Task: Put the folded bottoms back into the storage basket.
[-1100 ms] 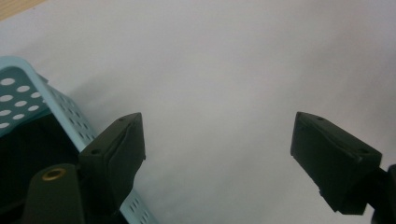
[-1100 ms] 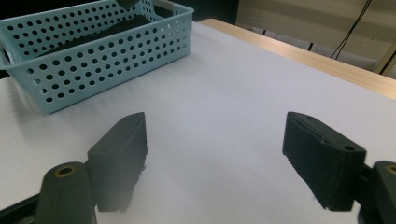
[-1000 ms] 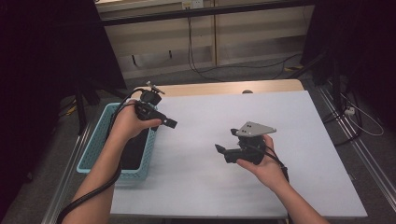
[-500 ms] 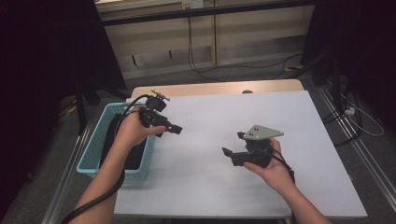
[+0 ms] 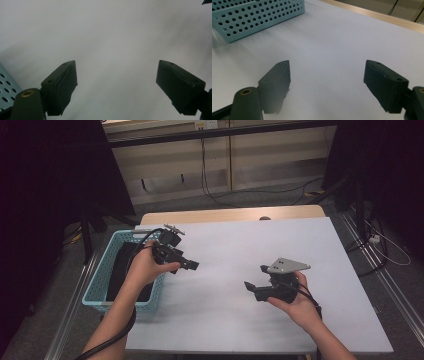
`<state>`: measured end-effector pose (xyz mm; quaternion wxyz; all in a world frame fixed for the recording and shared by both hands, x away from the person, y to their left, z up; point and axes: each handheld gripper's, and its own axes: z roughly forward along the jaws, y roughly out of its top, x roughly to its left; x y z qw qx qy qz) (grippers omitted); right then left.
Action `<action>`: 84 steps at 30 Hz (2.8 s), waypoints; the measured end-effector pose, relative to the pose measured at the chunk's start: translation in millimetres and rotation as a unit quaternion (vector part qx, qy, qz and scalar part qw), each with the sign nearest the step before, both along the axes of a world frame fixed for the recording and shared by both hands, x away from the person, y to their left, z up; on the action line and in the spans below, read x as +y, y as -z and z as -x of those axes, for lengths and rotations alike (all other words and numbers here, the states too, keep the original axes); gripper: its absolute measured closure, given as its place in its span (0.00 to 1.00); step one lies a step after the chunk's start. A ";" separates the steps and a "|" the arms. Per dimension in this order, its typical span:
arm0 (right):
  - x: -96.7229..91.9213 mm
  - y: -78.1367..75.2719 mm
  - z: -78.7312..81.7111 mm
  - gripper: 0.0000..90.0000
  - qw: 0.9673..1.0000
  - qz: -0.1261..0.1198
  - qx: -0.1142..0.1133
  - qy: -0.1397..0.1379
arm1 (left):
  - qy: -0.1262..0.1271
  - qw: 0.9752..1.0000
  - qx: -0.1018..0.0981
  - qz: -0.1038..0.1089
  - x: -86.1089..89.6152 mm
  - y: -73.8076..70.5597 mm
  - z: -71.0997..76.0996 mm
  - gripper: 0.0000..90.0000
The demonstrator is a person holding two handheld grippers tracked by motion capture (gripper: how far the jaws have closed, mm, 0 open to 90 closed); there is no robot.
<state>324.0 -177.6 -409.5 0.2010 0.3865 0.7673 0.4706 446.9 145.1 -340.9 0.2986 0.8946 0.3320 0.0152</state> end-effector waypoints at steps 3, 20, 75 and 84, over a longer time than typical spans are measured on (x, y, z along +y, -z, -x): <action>-4.3 1.1 1.6 0.23 1.000 0.000 0.001 0.001 | 0.003 1.000 -0.001 0.003 -0.5 3.1 3.8 0.19; -32.9 9.6 14.2 0.23 1.000 0.000 0.015 0.015 | 0.009 1.000 -0.010 0.022 4.8 23.0 28.6 0.19; -94.1 36.1 50.8 0.21 0.998 0.026 0.044 0.043 | 0.029 0.998 -0.033 0.044 20.4 88.1 83.2 0.17; -97.1 38.8 52.8 0.21 0.998 0.029 0.044 0.045 | 0.030 0.998 -0.032 0.050 22.4 90.3 86.1 0.16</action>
